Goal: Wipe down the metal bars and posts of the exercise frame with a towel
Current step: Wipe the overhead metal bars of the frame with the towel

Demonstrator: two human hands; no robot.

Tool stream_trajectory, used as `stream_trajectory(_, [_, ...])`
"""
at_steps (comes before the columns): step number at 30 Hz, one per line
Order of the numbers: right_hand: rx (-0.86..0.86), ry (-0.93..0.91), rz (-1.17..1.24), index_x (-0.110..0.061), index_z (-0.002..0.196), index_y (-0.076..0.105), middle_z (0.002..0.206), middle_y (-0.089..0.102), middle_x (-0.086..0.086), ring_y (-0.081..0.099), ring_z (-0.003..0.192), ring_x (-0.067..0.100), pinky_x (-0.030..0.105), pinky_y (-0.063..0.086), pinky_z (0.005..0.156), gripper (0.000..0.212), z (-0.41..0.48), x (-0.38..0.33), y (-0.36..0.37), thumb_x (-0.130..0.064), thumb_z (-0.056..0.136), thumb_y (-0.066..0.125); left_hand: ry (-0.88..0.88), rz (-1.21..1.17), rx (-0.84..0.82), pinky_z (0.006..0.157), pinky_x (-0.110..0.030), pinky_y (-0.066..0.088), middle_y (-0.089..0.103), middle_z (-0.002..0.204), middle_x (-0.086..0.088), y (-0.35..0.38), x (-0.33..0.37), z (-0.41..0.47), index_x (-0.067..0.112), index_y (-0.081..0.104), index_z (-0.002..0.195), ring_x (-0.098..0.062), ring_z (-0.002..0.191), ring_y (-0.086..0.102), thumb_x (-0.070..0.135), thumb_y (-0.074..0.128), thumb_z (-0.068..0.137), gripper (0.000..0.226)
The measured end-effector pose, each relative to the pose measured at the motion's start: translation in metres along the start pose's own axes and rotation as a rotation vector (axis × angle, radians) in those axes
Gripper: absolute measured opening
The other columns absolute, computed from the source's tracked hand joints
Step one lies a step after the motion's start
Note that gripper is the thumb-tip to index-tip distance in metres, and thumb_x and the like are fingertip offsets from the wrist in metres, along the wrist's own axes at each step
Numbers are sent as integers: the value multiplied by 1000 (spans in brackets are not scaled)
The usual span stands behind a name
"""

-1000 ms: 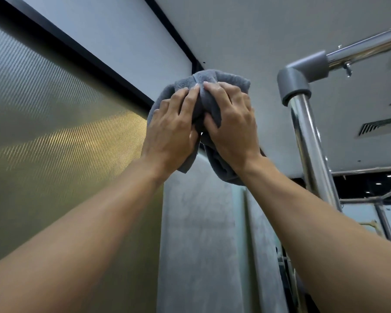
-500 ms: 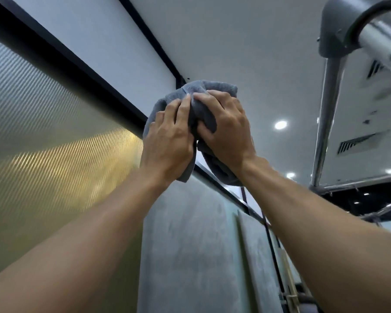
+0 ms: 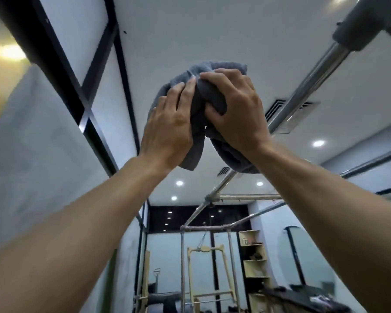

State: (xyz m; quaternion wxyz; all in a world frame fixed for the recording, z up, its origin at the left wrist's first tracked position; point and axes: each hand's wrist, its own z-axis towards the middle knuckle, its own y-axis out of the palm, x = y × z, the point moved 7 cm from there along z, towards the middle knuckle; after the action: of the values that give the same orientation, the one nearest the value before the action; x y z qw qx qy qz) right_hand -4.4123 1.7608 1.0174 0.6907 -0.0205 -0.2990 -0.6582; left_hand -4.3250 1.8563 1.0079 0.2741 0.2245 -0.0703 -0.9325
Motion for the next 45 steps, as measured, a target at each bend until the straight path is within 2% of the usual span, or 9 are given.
stream_trajectory(7, [-171, -133, -335, -17, 127, 60, 125, 58, 8, 54, 112, 30, 48, 48, 91, 50, -13, 33, -17, -28, 78, 55, -135, -357, 105, 107, -51, 39, 39, 149, -13, 73, 32, -12, 11, 28, 152, -36, 127, 44, 20, 38, 98, 57])
stream_trajectory(13, [-306, -178, -700, -24, 126, 59, 123, 57, 10, 52, 113, 36, 49, 48, 90, 44, -2, 68, -35, -29, 83, 54, -170, -601, 38, 100, -53, 40, 43, 142, -20, 119, 78, 4, 13, 23, 153, -41, 120, 45, 29, 25, 84, 71])
stream_trajectory(17, [-401, -167, -992, -31, 133, 53, 133, 51, 10, 42, 125, 34, 49, 37, 102, 47, 5, 97, -55, -29, 86, 57, -163, -702, 16, 91, -51, 43, 56, 124, -18, 144, 113, 33, 8, 46, 133, -40, 110, 50, 25, 29, 94, 45])
stream_trajectory(19, [-435, -210, -1083, -32, 136, 50, 136, 50, 11, 40, 130, 33, 48, 31, 106, 48, 7, 105, -57, -33, 88, 55, -184, -751, 55, 89, -46, 42, 57, 122, -19, 154, 125, 47, 3, 49, 124, -39, 110, 52, 18, 35, 98, 33])
stream_trajectory(26, [-537, -256, -1233, -31, 131, 51, 126, 56, 11, 50, 120, 32, 43, 29, 108, 43, 16, 101, -41, -33, 87, 49, -338, -1002, 228, 79, -35, 35, 60, 125, -15, 184, 131, 52, 8, 44, 132, -38, 109, 57, 19, 33, 103, 33])
stream_trajectory(31, [-607, -272, -1258, -30, 134, 49, 126, 58, 11, 53, 115, 33, 43, 40, 98, 46, 15, 94, -42, -35, 88, 52, -340, -1109, 290, 91, -45, 41, 60, 124, -16, 189, 129, 56, 10, 42, 133, -37, 112, 55, 25, 29, 102, 37])
stream_trajectory(35, [-572, -269, -1274, -28, 130, 52, 121, 60, 11, 55, 110, 31, 41, 40, 95, 42, 14, 94, -34, -31, 88, 52, -332, -1171, 275, 93, -53, 44, 59, 125, -14, 195, 130, 59, 13, 36, 139, -37, 111, 56, 24, 29, 99, 42])
stream_trajectory(42, [-607, -292, -1315, -32, 135, 48, 123, 60, 11, 57, 110, 34, 45, 43, 98, 47, 5, 95, -38, -32, 88, 51, -335, -1191, 315, 102, -47, 42, 54, 134, -17, 199, 133, 54, 12, 29, 148, -34, 123, 51, 24, 31, 101, 49])
stream_trajectory(45, [-575, -345, -1440, -31, 133, 47, 122, 61, 10, 56, 114, 32, 45, 35, 107, 44, 9, 98, -37, -34, 90, 45, -350, -1206, 302, 102, -45, 41, 51, 137, -17, 198, 138, 55, 12, 26, 149, -35, 125, 49, 24, 33, 101, 50])
